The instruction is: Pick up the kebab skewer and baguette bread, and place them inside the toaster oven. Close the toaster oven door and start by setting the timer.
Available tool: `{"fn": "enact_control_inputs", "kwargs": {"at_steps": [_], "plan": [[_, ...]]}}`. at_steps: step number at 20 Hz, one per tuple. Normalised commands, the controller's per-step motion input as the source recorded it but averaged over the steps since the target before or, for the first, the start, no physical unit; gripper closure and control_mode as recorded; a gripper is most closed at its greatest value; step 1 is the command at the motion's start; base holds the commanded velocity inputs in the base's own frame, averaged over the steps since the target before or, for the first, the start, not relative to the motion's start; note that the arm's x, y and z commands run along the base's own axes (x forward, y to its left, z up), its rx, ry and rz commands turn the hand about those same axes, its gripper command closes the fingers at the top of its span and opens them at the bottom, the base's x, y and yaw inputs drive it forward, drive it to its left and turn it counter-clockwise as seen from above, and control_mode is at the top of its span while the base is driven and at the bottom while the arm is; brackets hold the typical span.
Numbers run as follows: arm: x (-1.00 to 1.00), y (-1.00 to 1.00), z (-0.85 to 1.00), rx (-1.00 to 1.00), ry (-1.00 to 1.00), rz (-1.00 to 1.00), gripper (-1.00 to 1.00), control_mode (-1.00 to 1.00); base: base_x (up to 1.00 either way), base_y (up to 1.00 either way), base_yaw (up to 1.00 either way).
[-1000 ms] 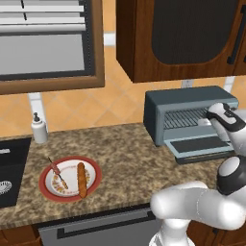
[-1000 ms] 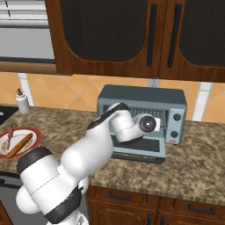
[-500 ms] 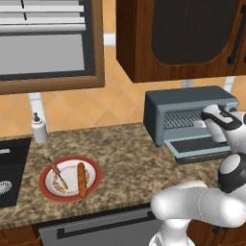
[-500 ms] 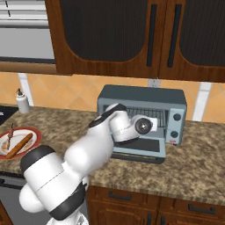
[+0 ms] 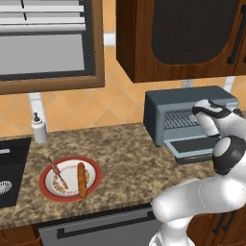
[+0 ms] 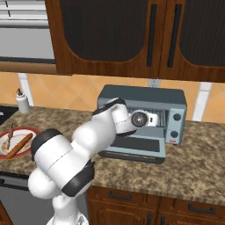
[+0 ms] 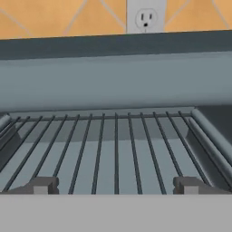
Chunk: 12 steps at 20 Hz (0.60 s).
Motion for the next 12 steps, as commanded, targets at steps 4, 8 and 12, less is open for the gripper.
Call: {"fn": "enact_control_inputs", "kwargs": {"at_steps": [4, 8, 12], "plan": [[0.25, -0.10, -0.23, 0.00, -0.01, -0.06, -1.00, -1.00, 0.00, 0.00, 0.00], [0.00, -0.08, -0.50, 0.00, -0.06, 0.00, -1.00, -1.00, 0.00, 0.00, 0.00], [0.15, -0.02, -0.09, 0.00, -0.14, 0.00, -1.00, -1.00, 0.00, 0.00, 0.00]]}}
